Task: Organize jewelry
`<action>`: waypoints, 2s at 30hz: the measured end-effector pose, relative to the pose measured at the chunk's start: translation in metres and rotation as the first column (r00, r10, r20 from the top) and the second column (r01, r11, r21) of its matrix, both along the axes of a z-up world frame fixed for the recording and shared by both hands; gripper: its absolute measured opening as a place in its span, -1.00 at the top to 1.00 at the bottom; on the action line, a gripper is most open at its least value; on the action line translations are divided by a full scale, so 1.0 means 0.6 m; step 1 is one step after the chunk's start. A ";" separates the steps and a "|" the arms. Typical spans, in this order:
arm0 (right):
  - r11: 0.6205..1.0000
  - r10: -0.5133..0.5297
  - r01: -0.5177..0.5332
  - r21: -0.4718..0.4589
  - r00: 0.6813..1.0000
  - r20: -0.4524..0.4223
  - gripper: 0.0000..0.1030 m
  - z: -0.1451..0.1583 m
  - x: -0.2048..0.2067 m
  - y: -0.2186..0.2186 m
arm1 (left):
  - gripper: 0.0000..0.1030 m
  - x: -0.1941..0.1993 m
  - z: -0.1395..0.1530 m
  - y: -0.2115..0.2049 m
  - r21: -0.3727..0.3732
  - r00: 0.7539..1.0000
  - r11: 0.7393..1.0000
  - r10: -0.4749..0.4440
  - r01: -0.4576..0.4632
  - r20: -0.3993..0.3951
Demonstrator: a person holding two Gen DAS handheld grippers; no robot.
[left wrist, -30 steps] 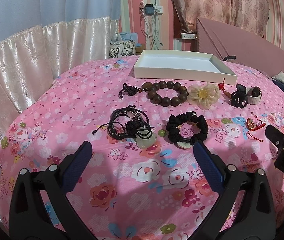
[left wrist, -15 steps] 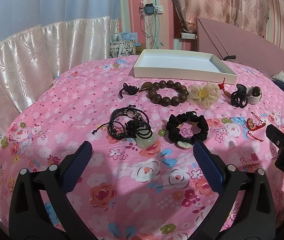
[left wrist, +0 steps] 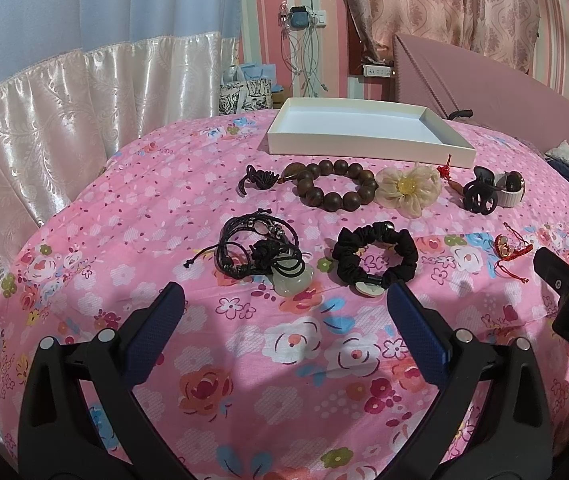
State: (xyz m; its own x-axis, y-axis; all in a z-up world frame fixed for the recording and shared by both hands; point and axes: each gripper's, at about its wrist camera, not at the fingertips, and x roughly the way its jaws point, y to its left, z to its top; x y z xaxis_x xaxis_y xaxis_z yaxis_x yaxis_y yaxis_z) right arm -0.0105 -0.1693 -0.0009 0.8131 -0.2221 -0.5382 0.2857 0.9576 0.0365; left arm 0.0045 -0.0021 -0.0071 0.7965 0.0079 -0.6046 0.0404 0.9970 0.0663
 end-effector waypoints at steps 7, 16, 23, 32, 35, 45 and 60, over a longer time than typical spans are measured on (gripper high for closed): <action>1.000 0.000 0.000 0.000 1.000 0.000 -0.96 0.000 0.000 0.000 | -0.94 0.000 0.000 0.000 0.000 1.000 1.000 0.001 -0.001 0.001; 1.000 0.000 0.000 0.000 1.000 -0.001 -0.96 0.000 0.000 0.000 | -0.94 0.000 0.000 0.000 0.000 1.000 1.000 0.001 -0.001 -0.001; 1.000 -0.001 0.001 -0.001 1.000 0.000 -0.96 0.001 0.000 -0.001 | -0.94 0.001 -0.001 -0.001 0.000 1.000 1.000 0.001 -0.001 -0.004; 1.000 -0.001 0.001 0.001 1.000 -0.009 -0.96 -0.002 0.000 -0.002 | -0.94 -0.002 -0.007 -0.009 0.006 1.000 1.000 -0.008 0.008 -0.015; 1.000 -0.007 0.007 -0.007 1.000 0.002 -0.96 -0.001 -0.004 -0.001 | -0.94 -0.002 -0.006 -0.011 0.012 1.000 1.000 -0.013 0.014 -0.015; 1.000 0.014 -0.014 -0.019 1.000 -0.002 -0.96 0.002 -0.005 0.005 | -0.94 0.016 -0.010 -0.006 0.002 0.997 1.000 -0.023 0.024 -0.076; 0.999 0.042 -0.043 -0.007 0.997 -0.067 -0.96 0.040 0.040 -0.005 | -0.94 0.069 0.030 -0.011 0.058 0.996 0.997 -0.039 0.044 -0.086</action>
